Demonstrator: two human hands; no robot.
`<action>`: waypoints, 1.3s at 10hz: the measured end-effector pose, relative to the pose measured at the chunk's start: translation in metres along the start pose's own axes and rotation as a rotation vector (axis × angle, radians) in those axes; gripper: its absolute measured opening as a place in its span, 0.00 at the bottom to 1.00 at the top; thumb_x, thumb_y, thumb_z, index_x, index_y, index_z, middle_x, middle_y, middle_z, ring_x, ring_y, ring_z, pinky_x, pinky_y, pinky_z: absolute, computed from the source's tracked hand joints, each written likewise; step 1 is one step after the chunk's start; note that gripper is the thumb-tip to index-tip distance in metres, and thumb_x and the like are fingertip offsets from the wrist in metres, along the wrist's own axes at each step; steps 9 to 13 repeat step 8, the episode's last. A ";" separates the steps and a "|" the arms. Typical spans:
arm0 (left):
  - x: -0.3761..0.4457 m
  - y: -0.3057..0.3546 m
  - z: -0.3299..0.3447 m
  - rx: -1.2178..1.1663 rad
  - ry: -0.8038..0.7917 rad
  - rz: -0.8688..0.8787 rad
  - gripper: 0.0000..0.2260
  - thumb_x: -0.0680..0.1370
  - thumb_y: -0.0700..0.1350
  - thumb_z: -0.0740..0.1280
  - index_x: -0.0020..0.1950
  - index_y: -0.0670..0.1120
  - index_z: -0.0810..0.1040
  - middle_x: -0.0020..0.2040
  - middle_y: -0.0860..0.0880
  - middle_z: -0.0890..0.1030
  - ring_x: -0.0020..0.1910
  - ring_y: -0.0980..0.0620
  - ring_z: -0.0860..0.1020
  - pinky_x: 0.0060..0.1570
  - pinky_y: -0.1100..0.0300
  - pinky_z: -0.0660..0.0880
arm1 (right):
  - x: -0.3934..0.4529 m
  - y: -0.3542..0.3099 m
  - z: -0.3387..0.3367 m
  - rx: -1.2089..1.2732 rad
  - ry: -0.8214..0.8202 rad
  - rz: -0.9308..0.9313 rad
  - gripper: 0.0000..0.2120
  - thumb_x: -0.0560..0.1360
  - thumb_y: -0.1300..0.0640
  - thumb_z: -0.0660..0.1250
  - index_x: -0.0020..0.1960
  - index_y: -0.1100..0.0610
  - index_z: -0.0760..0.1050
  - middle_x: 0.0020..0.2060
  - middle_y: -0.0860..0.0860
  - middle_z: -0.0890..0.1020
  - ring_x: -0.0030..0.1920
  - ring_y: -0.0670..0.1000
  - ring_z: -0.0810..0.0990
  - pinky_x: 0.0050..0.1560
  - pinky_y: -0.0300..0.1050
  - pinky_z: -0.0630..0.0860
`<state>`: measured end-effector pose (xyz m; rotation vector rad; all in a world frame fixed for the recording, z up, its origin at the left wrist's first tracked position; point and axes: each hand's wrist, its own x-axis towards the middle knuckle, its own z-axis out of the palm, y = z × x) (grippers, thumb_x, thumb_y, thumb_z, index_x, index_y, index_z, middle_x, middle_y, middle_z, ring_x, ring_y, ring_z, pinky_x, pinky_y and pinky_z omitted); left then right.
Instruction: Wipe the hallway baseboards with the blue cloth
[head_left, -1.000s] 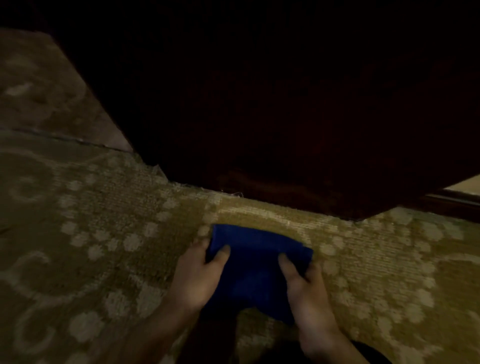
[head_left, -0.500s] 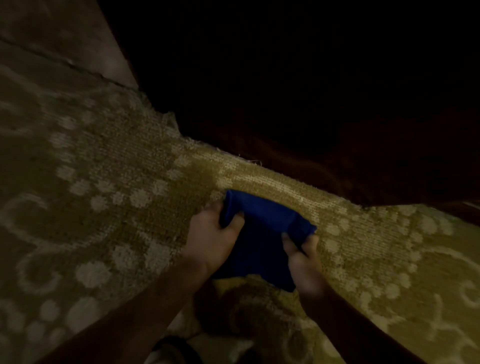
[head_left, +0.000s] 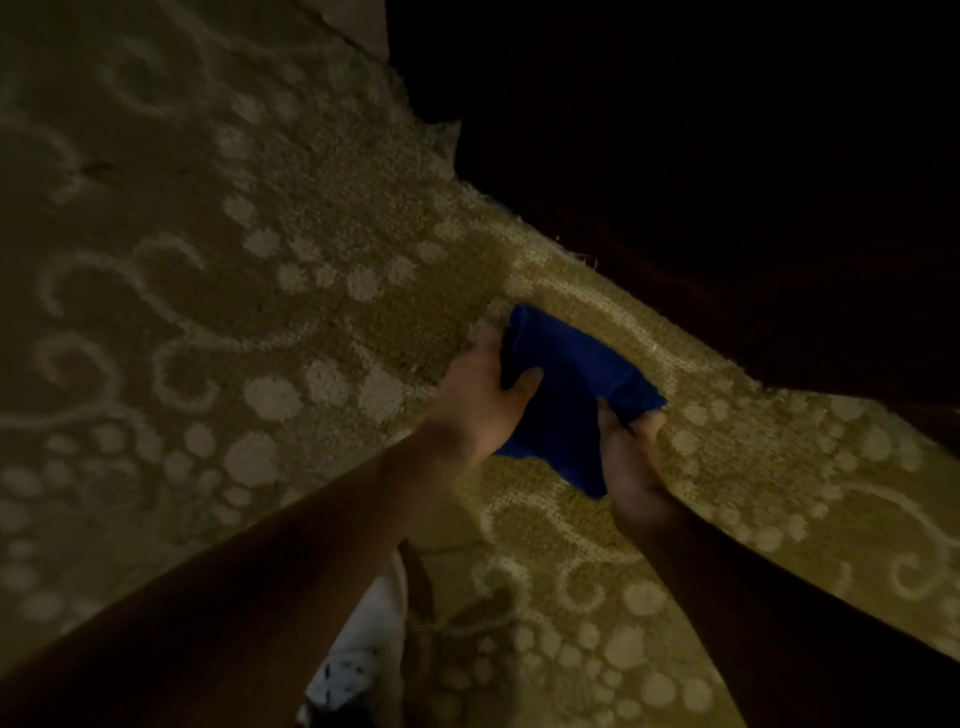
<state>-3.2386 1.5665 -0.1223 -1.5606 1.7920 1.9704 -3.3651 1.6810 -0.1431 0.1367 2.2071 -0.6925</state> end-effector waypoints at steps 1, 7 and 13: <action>-0.006 0.002 0.002 0.018 0.020 0.010 0.20 0.82 0.48 0.63 0.72 0.46 0.65 0.64 0.46 0.77 0.62 0.47 0.77 0.52 0.61 0.72 | 0.000 -0.002 -0.003 0.029 -0.015 0.019 0.23 0.80 0.50 0.64 0.70 0.56 0.59 0.63 0.54 0.72 0.64 0.57 0.73 0.63 0.54 0.71; -0.091 0.002 0.007 0.226 0.007 -0.187 0.20 0.79 0.45 0.66 0.71 0.44 0.71 0.63 0.40 0.78 0.63 0.39 0.76 0.61 0.48 0.73 | -0.080 0.016 -0.037 0.019 -0.129 -0.072 0.19 0.79 0.55 0.65 0.68 0.59 0.69 0.60 0.57 0.78 0.56 0.57 0.78 0.54 0.51 0.77; -0.105 0.014 0.010 0.283 0.061 -0.149 0.17 0.80 0.48 0.65 0.66 0.42 0.74 0.59 0.41 0.79 0.60 0.40 0.77 0.56 0.50 0.74 | -0.091 0.009 -0.053 -0.039 -0.084 -0.101 0.20 0.80 0.52 0.64 0.69 0.59 0.69 0.62 0.55 0.77 0.60 0.58 0.77 0.53 0.48 0.76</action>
